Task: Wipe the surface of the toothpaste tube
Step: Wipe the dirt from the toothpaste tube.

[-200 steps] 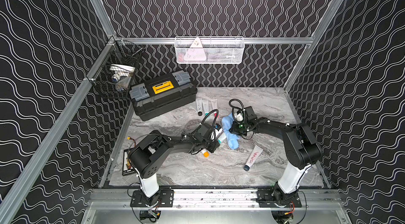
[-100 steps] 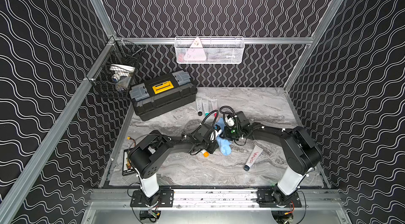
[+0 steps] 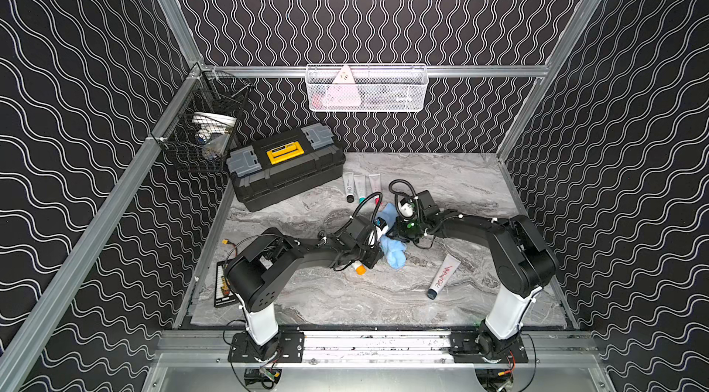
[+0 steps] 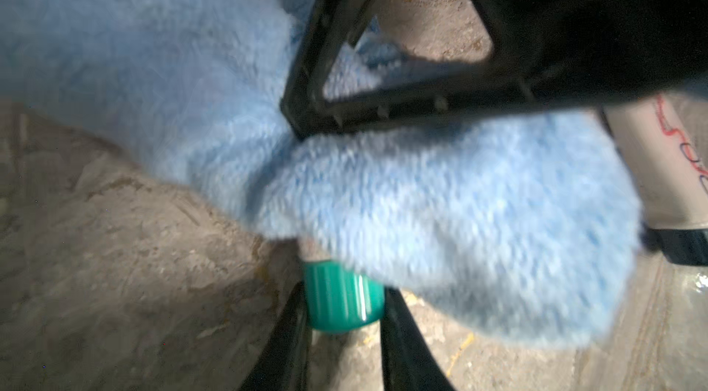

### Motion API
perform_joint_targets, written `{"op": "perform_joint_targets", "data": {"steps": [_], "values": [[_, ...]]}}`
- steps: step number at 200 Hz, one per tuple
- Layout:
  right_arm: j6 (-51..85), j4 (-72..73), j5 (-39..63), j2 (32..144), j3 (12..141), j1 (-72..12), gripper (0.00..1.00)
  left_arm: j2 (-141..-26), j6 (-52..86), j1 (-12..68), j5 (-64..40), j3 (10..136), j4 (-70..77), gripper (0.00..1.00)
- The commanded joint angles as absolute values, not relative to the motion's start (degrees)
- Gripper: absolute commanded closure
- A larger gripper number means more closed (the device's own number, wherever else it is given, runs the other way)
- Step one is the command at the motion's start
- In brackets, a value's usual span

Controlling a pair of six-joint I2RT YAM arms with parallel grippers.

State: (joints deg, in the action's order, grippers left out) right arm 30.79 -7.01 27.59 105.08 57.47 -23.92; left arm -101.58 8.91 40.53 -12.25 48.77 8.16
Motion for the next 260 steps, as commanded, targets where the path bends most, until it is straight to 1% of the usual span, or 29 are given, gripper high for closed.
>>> {"op": "perform_joint_targets", "data": {"steps": [1,45,101,175,260], "values": [[28.9,-14.2,19.3,106.6,58.1,-21.0,1.0,-101.3,8.0,40.6,-15.3,49.0,11.6,0.8],[29.0,-13.0,19.5,109.0,59.0,-14.8,1.0,-101.2,7.9,40.6,-15.9,49.0,11.7,0.8],[27.7,-14.0,17.0,109.8,61.5,-13.3,1.0,-101.2,7.9,40.5,-15.9,49.0,11.4,0.8],[27.1,-14.5,18.0,108.4,61.4,-13.9,1.0,-101.7,7.9,40.6,-15.8,49.3,11.3,0.8],[29.2,-14.5,19.1,105.8,59.2,-20.3,1.0,-101.9,8.2,40.5,-15.5,49.4,11.3,0.8]]}}
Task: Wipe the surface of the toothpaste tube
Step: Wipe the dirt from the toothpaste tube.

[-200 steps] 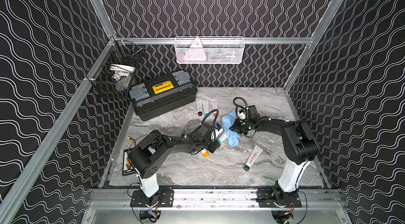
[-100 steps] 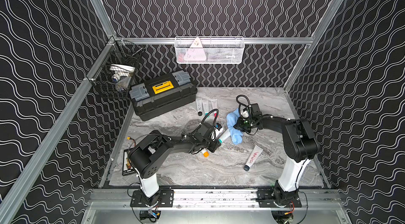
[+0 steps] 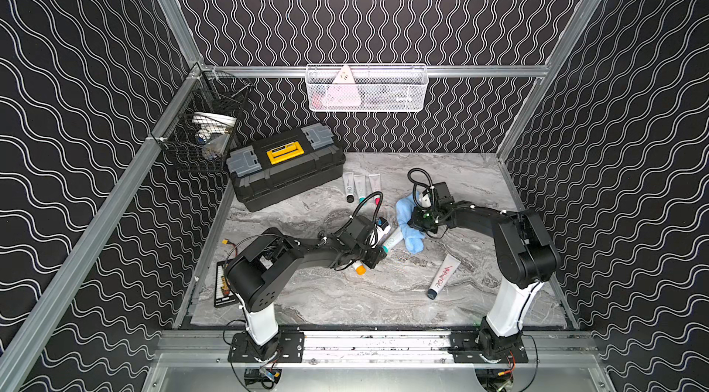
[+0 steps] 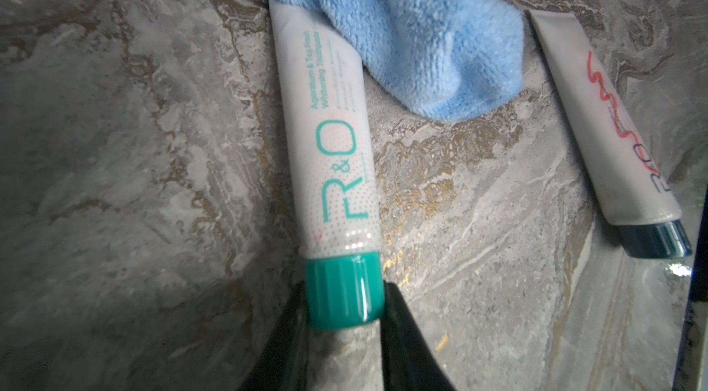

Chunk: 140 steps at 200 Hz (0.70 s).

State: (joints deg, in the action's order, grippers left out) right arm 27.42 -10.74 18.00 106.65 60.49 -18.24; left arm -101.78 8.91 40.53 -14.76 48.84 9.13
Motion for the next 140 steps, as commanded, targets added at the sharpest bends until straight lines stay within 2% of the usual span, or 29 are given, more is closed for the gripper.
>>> {"op": "perform_joint_targets", "data": {"steps": [1,74,140], "values": [[29.3,-14.5,19.1,105.8,59.2,-20.4,1.0,-101.9,8.2,40.6,-15.5,49.4,11.3,0.8],[34.3,-12.3,22.6,102.4,56.0,-29.0,1.0,-102.0,8.6,40.5,-16.3,49.2,12.0,0.8],[36.1,-10.2,25.5,99.4,52.8,-30.9,1.0,-102.0,8.8,40.6,-16.3,49.2,12.4,0.8]]}}
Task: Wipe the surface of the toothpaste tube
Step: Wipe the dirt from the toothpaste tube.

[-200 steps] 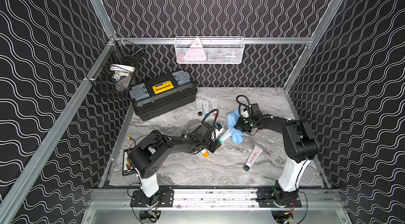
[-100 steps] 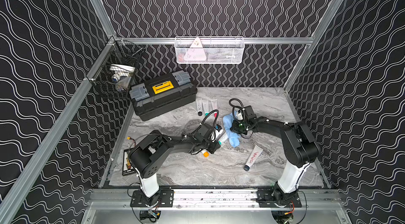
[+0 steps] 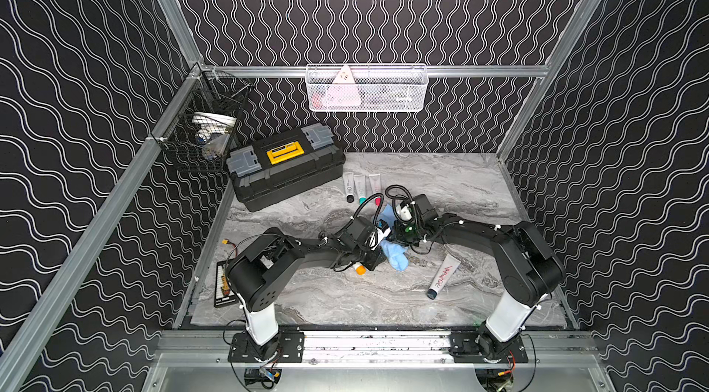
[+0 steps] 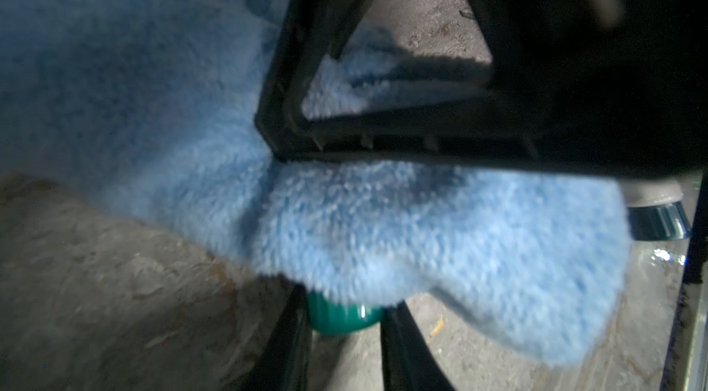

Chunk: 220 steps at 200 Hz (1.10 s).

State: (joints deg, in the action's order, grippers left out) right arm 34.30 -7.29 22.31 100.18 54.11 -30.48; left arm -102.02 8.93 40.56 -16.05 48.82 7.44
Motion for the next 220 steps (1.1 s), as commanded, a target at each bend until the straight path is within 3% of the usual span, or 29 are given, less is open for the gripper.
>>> {"op": "perform_joint_targets", "data": {"steps": [1,57,161,220], "values": [[36.1,-10.1,25.5,99.5,52.7,-30.9,1.0,-102.0,8.8,40.6,-16.3,49.1,12.4,0.8],[31.5,-12.5,18.7,100.3,52.7,-30.2,1.0,-102.4,8.5,40.5,-16.7,49.4,12.1,0.8],[27.4,-13.1,18.3,106.7,55.4,-16.7,1.0,-102.3,8.2,40.6,-17.5,49.4,11.8,0.82],[27.0,-14.5,16.5,109.0,59.7,-13.7,1.0,-101.8,8.0,40.6,-17.2,49.0,11.7,0.82]]}}
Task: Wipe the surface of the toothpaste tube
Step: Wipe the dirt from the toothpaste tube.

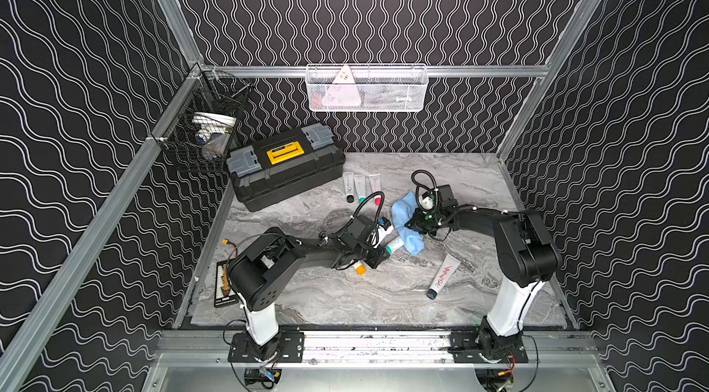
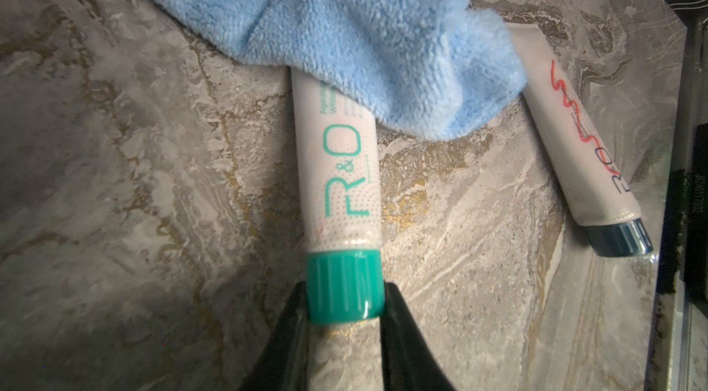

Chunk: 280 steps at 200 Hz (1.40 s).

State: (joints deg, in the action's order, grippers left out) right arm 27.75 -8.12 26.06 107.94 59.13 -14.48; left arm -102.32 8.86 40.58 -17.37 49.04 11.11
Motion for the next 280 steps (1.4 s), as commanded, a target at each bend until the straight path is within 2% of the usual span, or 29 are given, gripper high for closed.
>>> {"op": "perform_joint_targets", "data": {"steps": [1,117,172,231,280], "values": [[27.0,-14.5,16.5,109.0,59.8,-13.6,1.0,-101.8,8.0,40.6,-17.2,49.1,11.7,0.82],[27.2,-15.6,19.1,105.3,59.1,-14.8,1.0,-102.1,8.4,40.5,-16.4,49.2,11.9,0.82],[29.4,-13.7,22.6,103.2,55.3,-19.5,1.0,-102.2,8.7,40.5,-16.1,49.3,12.0,0.82],[33.3,-10.0,26.4,101.8,53.2,-28.0,1.0,-102.3,9.0,40.6,-16.3,49.3,12.5,0.82],[36.7,-6.2,29.4,100.5,52.2,-30.2,1.0,-101.7,9.0,40.6,-16.4,48.7,13.1,0.82]]}}
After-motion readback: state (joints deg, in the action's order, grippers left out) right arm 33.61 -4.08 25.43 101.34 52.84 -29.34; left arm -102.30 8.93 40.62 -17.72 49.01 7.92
